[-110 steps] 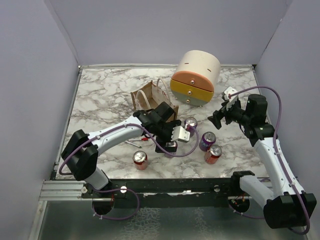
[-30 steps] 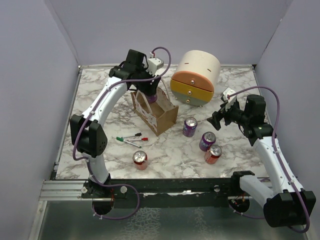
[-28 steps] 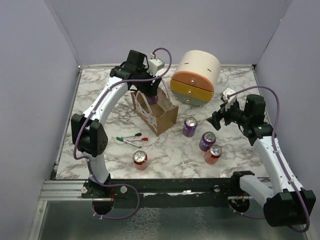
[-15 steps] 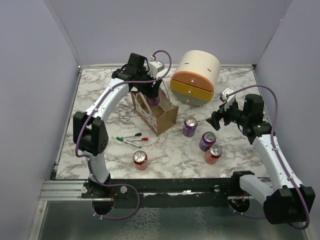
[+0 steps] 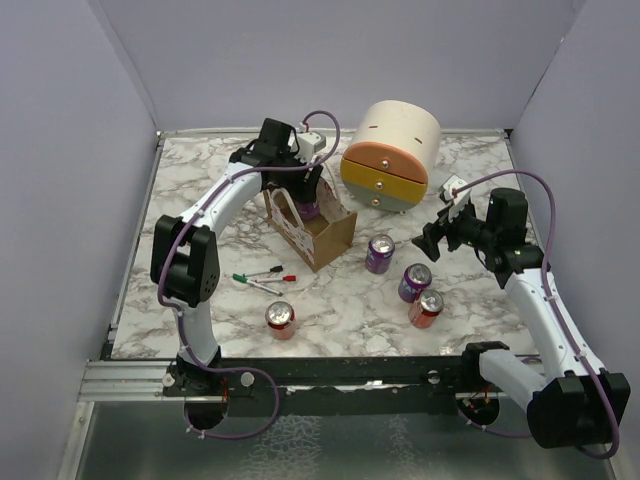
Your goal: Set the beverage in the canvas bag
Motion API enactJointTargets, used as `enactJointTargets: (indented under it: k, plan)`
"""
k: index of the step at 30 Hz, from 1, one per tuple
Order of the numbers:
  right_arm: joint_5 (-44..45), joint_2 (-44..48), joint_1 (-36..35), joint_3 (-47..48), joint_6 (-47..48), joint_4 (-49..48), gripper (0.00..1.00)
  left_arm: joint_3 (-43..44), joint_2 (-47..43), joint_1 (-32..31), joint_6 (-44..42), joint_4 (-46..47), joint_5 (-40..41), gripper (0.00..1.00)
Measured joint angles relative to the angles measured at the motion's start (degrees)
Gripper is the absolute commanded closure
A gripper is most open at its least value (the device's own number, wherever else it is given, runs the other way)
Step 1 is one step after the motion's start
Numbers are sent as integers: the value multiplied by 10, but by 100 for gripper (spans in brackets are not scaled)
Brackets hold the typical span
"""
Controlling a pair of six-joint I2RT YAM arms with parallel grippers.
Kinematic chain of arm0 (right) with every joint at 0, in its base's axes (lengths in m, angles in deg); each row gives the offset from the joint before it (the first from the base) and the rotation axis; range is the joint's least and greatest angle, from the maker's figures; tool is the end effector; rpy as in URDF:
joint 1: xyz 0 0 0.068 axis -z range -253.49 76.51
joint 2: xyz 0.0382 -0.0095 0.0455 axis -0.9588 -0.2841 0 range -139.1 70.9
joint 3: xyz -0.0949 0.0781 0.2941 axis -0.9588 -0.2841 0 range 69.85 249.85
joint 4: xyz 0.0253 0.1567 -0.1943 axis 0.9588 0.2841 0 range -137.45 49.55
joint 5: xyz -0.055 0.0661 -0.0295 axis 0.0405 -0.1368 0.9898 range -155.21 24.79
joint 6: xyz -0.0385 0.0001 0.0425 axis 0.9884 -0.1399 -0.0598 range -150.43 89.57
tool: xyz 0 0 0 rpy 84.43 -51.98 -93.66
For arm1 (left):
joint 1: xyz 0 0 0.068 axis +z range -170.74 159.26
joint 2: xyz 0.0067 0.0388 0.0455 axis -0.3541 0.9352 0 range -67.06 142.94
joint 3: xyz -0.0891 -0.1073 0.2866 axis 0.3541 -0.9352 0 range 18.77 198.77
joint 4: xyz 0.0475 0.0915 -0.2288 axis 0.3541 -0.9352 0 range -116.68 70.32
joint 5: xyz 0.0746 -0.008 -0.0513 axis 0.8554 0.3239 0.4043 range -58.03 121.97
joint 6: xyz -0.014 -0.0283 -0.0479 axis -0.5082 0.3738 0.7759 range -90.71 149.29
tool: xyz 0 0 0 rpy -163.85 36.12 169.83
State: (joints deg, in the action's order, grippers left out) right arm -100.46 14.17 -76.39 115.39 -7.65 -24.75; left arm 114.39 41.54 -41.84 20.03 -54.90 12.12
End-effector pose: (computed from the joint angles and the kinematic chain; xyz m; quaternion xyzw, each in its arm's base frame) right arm 0.1777 0.0324 0.3274 -0.3257 0.7884 0.1857 0.4876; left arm 0.4011 -0.1696 0.3308 0.3003 0.8720 -0.1964 0.3328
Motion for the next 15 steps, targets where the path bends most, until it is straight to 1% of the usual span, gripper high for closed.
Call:
enactJointTargets:
  k: [7, 15]
  plan:
    - [0, 0, 0, 0, 0, 0, 0, -27, 0, 0, 19, 38, 12, 100]
    - [0, 0, 0, 0, 0, 0, 0, -28, 9, 0, 21, 63, 28, 100]
